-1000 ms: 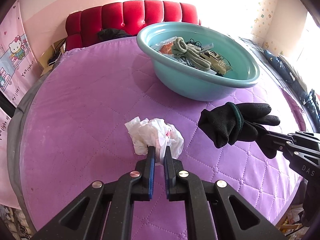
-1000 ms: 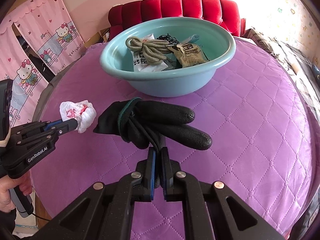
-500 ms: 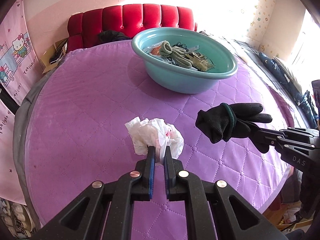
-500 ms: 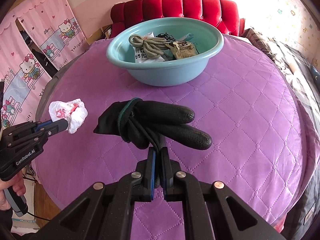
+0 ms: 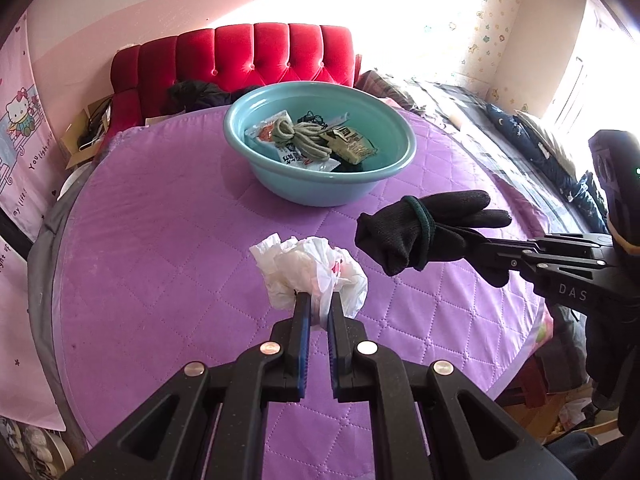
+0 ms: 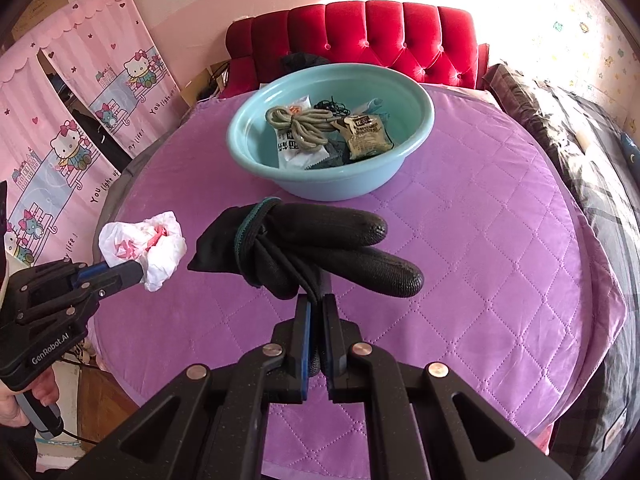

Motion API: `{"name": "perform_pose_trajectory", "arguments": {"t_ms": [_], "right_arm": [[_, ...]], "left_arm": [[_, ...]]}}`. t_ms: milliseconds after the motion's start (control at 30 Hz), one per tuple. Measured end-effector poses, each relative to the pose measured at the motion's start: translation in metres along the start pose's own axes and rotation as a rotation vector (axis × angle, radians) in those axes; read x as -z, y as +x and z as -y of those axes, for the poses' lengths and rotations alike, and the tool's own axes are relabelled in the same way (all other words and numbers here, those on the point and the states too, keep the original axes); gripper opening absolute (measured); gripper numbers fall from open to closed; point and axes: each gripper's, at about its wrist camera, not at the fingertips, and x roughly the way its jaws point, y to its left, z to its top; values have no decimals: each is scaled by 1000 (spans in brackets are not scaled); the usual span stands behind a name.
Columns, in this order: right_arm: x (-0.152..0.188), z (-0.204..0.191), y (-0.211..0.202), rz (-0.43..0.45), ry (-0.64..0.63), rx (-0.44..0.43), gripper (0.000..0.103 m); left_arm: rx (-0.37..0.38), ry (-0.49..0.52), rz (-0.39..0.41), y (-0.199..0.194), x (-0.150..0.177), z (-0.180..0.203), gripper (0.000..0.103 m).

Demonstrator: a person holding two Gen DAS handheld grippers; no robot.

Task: Organize soft objects
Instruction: 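Lift the gloves and tissue and carry them over the teal basin, then open both grippers to drop the gloves and tissue into the basin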

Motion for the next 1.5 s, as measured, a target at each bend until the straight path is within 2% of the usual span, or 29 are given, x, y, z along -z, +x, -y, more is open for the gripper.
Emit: {"name": "perform_pose_trajectory", "arguments": {"t_ms": [333, 600, 1033, 1500], "right_arm": [[-49, 1, -20, 59, -9, -6, 4], [-97, 12, -8, 84, -9, 6, 4], [-168, 33, 58, 60, 12, 17, 4], [-207, 47, 134, 12, 70, 5, 4]], "left_arm": [[3, 53, 49, -9, -46, 16, 8], [4, 80, 48, 17, -92, 13, 8], [22, 70, 31, 78, -149, -8, 8], [39, 74, -4, 140, -182, -18, 8]]}}
